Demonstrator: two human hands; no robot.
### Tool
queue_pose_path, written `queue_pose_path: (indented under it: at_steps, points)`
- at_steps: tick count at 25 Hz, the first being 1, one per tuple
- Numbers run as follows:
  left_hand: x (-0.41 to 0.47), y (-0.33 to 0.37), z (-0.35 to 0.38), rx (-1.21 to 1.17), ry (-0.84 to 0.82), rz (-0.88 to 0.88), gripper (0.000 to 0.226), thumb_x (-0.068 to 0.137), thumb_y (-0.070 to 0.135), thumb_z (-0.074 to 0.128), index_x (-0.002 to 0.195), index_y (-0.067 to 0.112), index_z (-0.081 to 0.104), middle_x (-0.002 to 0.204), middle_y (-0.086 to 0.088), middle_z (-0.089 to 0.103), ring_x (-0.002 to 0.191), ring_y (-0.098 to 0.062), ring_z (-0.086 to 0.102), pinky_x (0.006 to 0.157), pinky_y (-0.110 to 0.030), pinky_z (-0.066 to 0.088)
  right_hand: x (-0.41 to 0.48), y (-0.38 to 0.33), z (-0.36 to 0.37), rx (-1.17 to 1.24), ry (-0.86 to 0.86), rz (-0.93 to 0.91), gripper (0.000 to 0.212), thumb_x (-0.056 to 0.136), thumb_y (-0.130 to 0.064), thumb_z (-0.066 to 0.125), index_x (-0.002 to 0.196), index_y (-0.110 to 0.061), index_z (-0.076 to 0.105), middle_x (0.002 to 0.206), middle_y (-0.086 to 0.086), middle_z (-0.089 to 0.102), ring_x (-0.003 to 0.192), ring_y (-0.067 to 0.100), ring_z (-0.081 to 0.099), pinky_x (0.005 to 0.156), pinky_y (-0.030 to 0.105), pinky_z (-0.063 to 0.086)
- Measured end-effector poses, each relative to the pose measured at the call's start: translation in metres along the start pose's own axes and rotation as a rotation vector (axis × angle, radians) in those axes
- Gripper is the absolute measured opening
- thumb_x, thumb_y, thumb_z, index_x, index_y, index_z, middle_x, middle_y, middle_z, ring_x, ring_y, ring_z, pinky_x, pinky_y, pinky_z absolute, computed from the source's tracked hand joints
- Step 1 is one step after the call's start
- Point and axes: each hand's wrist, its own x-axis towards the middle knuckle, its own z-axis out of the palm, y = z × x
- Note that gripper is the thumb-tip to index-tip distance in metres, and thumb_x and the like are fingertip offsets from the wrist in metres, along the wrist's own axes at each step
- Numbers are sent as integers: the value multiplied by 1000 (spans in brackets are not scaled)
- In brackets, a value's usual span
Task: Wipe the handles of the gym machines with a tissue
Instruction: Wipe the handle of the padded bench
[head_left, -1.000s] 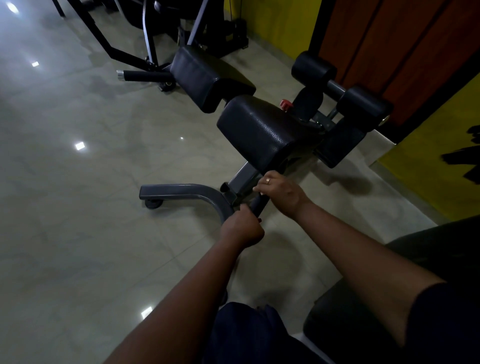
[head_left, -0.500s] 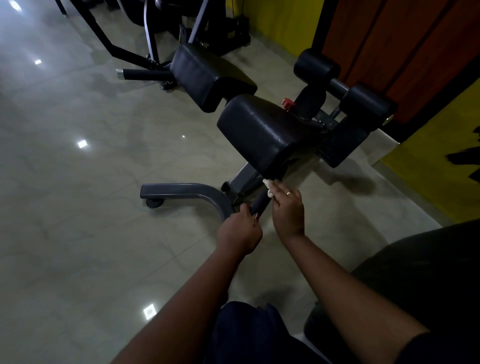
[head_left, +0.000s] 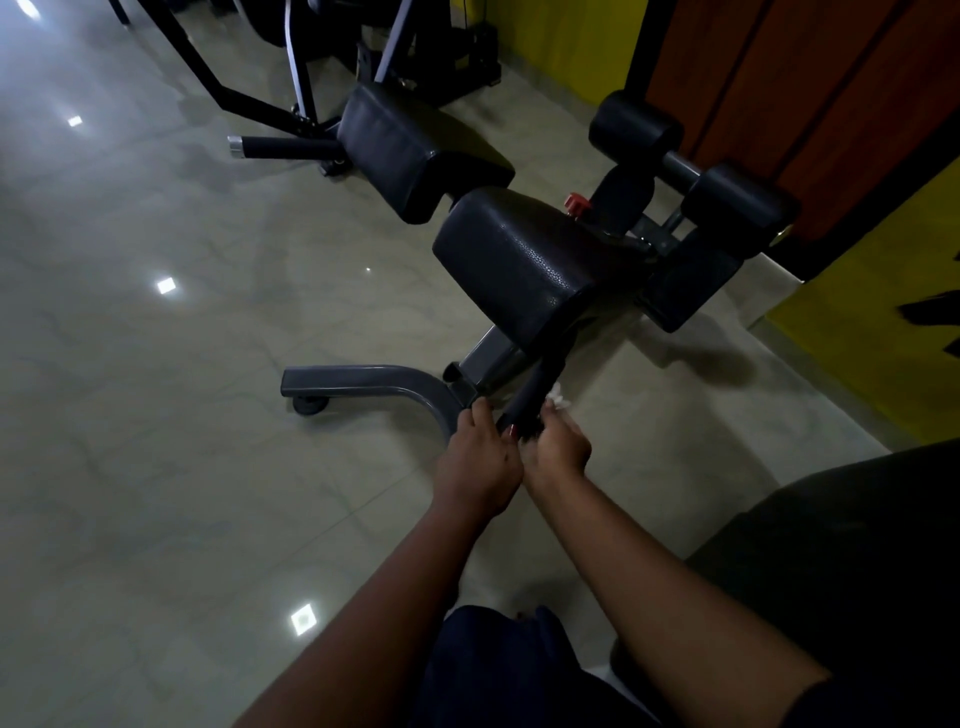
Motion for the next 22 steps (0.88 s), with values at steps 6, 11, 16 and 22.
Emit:
queue_pose_path:
  at_steps: [6, 11, 16, 22]
  points:
    - [3, 4, -4, 94, -95, 11, 49, 102, 37, 31, 149, 26, 23, 129, -18, 54, 108, -34, 58, 76, -33, 41, 11, -33, 18, 27, 88, 80, 5, 92, -1, 58, 95, 3, 57, 102, 17, 64, 82, 27, 65, 66, 33, 52]
    - [2, 8, -10, 155, -133, 48, 53, 103, 36, 27, 153, 37, 10, 114, -20, 65, 97, -33, 62, 69, -31, 39, 6, -10, 5, -501, 195, -445, 18, 91, -17, 63, 106, -15, 74, 103, -1, 72, 96, 16, 66, 87, 31, 54]
    - [2, 8, -10, 140, -135, 45, 52, 104, 36, 26, 153, 38, 10, 105, -19, 66, 84, -29, 61, 64, -30, 37, 38, -25, 14, -762, 185, -750, 21, 89, -21, 66, 103, -6, 74, 104, 7, 69, 96, 20, 64, 84, 28, 49]
    - [3, 9, -8, 108, -141, 28, 52, 103, 36, 27, 153, 39, 12, 107, -20, 66, 91, -32, 63, 67, -31, 41, 30, -24, -3, -1085, -19, -1203, 16, 84, -6, 66, 97, -4, 76, 99, 12, 67, 90, 25, 63, 78, 27, 48]
